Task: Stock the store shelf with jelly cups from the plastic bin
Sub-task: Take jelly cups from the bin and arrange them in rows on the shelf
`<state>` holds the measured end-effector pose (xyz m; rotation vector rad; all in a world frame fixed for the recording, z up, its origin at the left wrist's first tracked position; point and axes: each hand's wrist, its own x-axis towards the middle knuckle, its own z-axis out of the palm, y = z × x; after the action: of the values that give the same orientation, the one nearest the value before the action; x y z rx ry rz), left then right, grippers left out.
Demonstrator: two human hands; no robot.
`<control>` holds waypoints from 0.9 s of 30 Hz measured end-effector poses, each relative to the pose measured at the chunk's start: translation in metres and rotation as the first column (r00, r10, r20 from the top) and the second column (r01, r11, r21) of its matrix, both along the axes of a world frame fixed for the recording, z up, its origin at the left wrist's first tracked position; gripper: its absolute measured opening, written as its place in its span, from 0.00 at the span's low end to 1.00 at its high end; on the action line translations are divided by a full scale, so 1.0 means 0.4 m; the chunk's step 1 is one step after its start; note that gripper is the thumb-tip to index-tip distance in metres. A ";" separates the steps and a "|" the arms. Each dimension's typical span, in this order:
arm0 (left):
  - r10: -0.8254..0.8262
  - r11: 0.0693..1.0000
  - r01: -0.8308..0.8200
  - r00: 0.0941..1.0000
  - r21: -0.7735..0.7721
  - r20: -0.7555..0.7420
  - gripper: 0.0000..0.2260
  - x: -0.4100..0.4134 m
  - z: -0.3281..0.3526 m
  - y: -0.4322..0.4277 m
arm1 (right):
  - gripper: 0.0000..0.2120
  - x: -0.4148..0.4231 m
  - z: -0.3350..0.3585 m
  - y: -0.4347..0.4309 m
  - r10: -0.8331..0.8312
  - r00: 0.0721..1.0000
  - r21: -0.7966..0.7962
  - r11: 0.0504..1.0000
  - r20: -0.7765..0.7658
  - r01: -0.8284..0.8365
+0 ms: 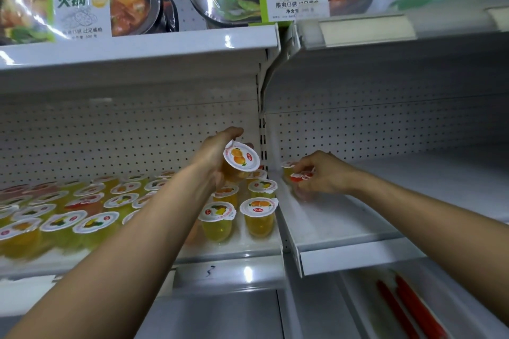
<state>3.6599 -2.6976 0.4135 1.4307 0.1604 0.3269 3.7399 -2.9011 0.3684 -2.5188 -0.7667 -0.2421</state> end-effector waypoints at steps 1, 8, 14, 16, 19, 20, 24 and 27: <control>-0.001 1.000 0.001 1.000 -0.008 -0.003 0.05 -0.003 -0.002 -0.001 | 0.11 0.000 0.000 -0.001 -0.007 1.000 -0.006 1.000 0.001 0.007; 0.028 0.994 -0.030 0.999 -0.104 -0.022 0.07 -0.031 -0.008 -0.019 | 0.28 -0.070 0.025 0.017 -0.038 0.953 0.069 0.997 0.299 0.018; -0.023 0.957 0.021 1.000 -0.290 -0.004 0.23 -0.022 -0.016 -0.052 | 0.22 -0.220 0.049 0.083 0.376 0.896 0.390 0.808 0.237 -0.442; -0.009 0.953 0.013 1.000 -0.302 0.015 0.22 -0.029 -0.017 -0.073 | 0.20 -0.228 0.039 0.087 0.324 0.898 0.408 0.808 0.297 -0.426; -0.110 0.951 0.119 0.993 -0.286 0.046 0.20 -0.059 -0.017 -0.110 | 0.17 -0.239 0.031 0.068 0.282 0.908 0.550 0.726 0.309 -0.413; -0.102 0.968 0.114 0.993 -0.224 0.064 0.19 -0.069 -0.023 -0.120 | 0.16 -0.241 0.029 0.055 0.267 0.917 0.602 0.693 0.298 -0.397; -0.025 0.890 -0.081 0.974 0.449 0.224 0.08 -0.131 -0.065 -0.114 | 0.14 -0.229 0.000 -0.007 0.169 0.965 0.655 0.709 0.202 -0.261; 0.009 0.360 -0.250 0.964 0.899 0.265 0.10 -0.159 -0.115 -0.071 | 0.15 -0.202 -0.047 -0.045 0.129 0.989 0.602 0.786 0.068 -0.144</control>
<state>3.5964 -2.7258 0.3677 2.5392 -0.1412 0.7998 3.6592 -2.9193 0.3497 -1.8436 -0.7320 -0.3974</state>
